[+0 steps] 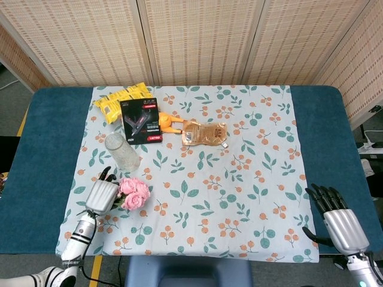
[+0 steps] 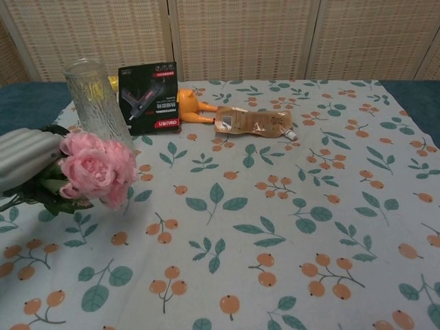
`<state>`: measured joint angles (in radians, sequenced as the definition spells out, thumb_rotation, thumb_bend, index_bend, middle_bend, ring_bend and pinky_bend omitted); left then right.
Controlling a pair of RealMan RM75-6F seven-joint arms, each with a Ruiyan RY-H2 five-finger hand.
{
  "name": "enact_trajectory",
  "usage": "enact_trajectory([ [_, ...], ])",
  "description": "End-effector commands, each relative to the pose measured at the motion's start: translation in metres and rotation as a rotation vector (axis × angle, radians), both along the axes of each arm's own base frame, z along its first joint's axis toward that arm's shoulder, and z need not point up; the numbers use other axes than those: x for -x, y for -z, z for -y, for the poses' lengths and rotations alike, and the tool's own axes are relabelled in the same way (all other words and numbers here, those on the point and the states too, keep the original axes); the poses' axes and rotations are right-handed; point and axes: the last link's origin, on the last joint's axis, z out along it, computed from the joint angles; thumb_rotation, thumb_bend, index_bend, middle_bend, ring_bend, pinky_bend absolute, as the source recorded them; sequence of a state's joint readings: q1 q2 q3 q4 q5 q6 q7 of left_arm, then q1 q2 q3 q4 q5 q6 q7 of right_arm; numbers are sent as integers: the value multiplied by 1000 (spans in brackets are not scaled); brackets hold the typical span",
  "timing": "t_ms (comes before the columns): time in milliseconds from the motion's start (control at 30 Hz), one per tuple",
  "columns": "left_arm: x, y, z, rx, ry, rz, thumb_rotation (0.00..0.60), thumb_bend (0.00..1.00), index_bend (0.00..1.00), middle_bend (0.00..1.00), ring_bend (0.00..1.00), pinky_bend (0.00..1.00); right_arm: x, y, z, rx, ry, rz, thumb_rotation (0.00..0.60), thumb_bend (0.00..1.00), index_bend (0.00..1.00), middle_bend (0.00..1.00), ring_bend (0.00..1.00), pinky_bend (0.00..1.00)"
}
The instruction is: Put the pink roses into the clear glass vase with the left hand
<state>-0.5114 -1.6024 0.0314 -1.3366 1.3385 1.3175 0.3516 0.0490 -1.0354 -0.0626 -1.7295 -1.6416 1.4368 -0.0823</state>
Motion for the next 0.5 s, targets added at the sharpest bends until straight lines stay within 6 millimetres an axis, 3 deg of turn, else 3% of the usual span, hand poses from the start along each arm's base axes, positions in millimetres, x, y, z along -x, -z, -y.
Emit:
enact_trajectory([
  [33, 7, -23, 18, -41, 26, 156, 600, 523, 787, 772, 350, 111, 0, 0, 0, -2, 0, 0, 477, 186, 0, 0, 0, 0],
  [300, -6, -74, 19, -153, 134, 669, 600, 554, 803, 794, 375, 96, 0, 2, 0, -12, 6, -3, 477, 185, 0, 0, 0, 0],
  [500, -45, -115, -19, -230, 260, 941, 600, 548, 804, 794, 375, 93, 1, 3, 1, -14, 17, -4, 477, 185, 0, 0, 0, 0],
])
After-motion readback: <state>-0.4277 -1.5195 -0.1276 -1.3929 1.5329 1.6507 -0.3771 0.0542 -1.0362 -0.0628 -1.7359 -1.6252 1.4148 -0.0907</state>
